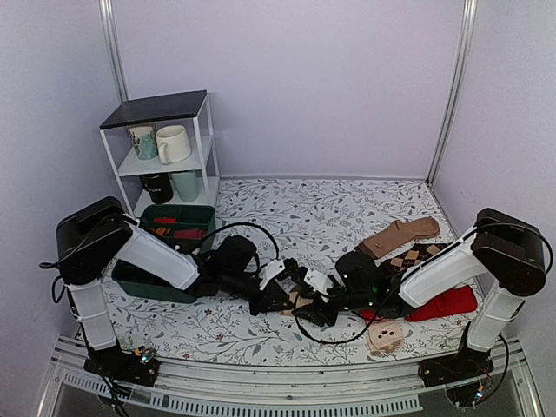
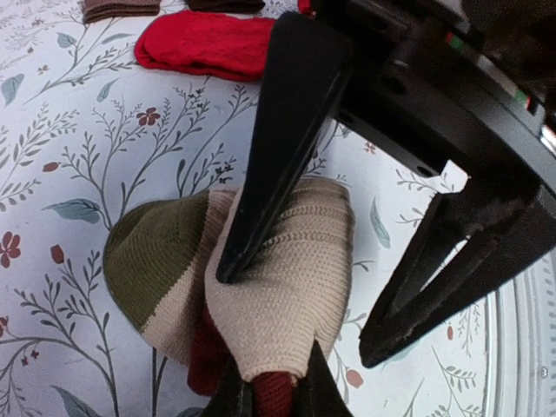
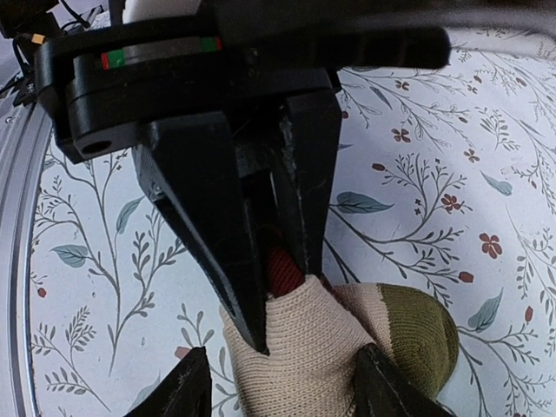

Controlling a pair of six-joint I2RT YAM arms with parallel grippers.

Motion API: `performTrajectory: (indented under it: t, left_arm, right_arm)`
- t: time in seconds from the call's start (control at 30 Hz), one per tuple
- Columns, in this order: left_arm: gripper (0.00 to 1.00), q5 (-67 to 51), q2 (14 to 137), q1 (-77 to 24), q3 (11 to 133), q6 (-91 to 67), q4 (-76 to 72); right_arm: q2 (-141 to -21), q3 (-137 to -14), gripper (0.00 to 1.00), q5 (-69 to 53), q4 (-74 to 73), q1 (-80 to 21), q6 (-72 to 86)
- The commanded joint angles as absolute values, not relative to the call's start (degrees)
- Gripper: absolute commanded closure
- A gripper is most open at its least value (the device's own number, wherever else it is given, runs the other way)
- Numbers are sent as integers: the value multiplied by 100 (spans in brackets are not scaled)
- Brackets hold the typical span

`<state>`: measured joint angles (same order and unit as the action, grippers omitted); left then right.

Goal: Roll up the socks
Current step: Roll a pair of socks at the center of the board.

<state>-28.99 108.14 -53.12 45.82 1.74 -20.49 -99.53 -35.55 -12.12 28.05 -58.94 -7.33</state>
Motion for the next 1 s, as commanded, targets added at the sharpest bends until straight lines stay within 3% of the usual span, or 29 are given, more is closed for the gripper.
performTrajectory:
  t: [0.0, 0.2, 0.43, 0.97]
  left_arm:
    - [98, -2782, 11411, -5414, 4352, 413, -883]
    - [99, -2752, 11370, -5406, 4342, 411, -875]
    - [100, -2738, 11332, -5405, 4299, 395, -888]
    - [100, -2699, 11336, -5405, 4386, 425, -756]
  right_arm:
    - [-10048, -3222, 43, -963, 1785, -6082, -231]
    - [-9268, -3156, 41, -798, 1797, -6029, -322]
    - [-8431, -2760, 35, -1731, 2528, -5482, -214]
    - [-9684, -2895, 34, -2680, 3694, -5246, -242]
